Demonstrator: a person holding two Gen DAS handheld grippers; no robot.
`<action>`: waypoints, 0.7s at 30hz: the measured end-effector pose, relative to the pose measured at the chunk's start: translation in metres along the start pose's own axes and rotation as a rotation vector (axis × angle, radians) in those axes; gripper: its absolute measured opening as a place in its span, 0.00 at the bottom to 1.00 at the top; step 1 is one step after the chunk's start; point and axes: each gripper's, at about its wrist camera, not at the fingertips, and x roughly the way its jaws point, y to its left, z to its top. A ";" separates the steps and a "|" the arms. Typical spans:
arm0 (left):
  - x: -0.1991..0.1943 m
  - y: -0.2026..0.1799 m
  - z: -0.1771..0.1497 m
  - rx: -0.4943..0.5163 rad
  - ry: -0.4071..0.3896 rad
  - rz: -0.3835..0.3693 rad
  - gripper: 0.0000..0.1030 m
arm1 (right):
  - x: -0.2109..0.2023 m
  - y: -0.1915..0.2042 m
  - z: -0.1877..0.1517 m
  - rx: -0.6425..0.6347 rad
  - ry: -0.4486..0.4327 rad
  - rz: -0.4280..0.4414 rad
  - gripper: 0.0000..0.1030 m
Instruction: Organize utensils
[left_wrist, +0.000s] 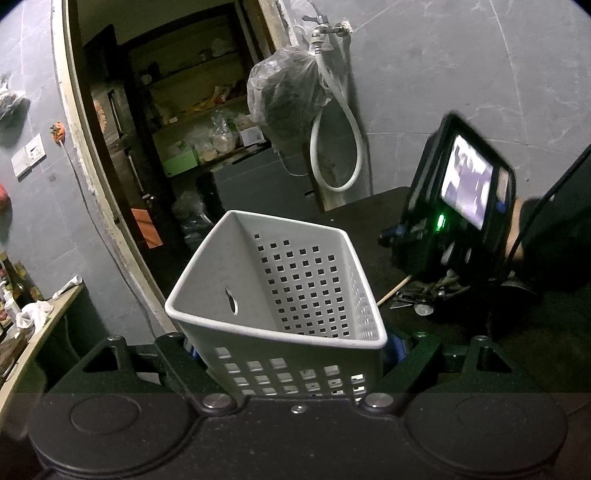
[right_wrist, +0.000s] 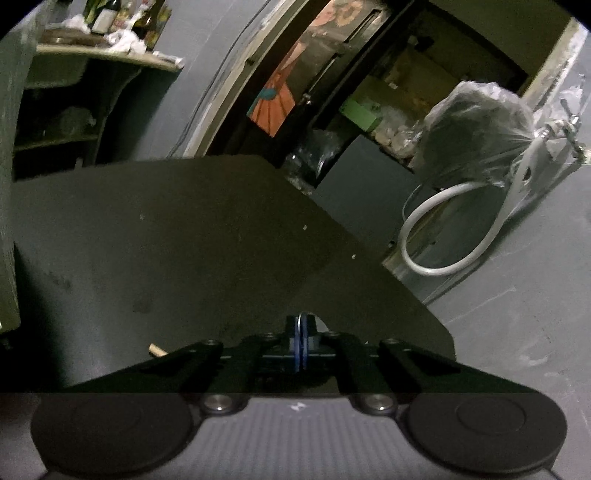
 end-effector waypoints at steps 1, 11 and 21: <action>0.000 0.001 -0.001 -0.002 -0.001 -0.002 0.83 | -0.006 -0.005 0.003 0.028 -0.009 0.007 0.01; 0.001 0.007 -0.003 -0.001 -0.011 -0.029 0.83 | -0.064 -0.092 0.036 0.486 -0.113 0.163 0.00; 0.004 0.014 -0.006 -0.006 -0.026 -0.056 0.83 | -0.125 -0.180 0.056 0.923 -0.271 0.385 0.01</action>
